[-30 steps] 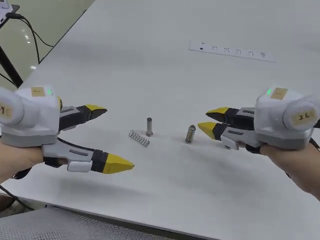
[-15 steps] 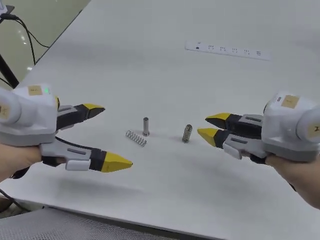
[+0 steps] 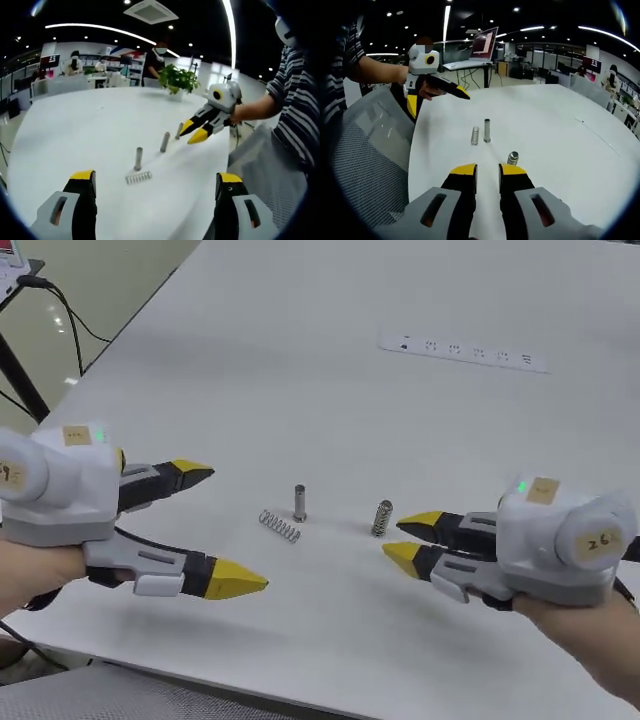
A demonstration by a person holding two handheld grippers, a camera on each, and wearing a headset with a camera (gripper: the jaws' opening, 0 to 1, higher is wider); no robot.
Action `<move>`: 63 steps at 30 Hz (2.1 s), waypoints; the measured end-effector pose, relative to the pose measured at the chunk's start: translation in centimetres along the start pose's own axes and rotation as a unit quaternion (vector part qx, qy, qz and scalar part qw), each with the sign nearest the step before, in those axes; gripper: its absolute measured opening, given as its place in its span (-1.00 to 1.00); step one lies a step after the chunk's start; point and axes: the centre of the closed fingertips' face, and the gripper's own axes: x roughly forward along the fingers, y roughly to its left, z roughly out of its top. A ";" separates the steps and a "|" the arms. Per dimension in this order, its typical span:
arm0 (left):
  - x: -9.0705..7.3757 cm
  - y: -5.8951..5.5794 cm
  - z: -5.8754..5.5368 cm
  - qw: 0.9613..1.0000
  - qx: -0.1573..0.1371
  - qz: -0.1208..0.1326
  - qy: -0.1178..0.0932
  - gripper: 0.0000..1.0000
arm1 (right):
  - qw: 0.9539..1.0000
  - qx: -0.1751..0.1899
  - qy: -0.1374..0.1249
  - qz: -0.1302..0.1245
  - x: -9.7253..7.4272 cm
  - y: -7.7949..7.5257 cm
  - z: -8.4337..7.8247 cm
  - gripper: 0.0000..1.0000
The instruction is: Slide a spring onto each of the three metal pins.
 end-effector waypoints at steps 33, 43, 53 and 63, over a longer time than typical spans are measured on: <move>-1.0 0.2 0.0 1.000 0.001 0.002 0.001 0.92 | 0.999 -0.001 0.016 0.051 8.5 2.9 3.0 -0.75; -1.4 0.4 -0.4 1.000 -0.003 0.007 0.003 0.92 | 0.998 -0.005 0.044 0.047 10.6 3.0 1.5 -0.75; -1.7 0.4 -0.9 1.000 -0.010 0.007 0.002 0.87 | 0.997 -0.004 0.065 0.037 12.0 2.7 0.6 -0.77; -1.3 0.4 -0.8 1.000 -0.010 0.005 0.005 0.88 | 0.996 -0.026 0.074 0.036 12.2 2.6 0.3 -0.85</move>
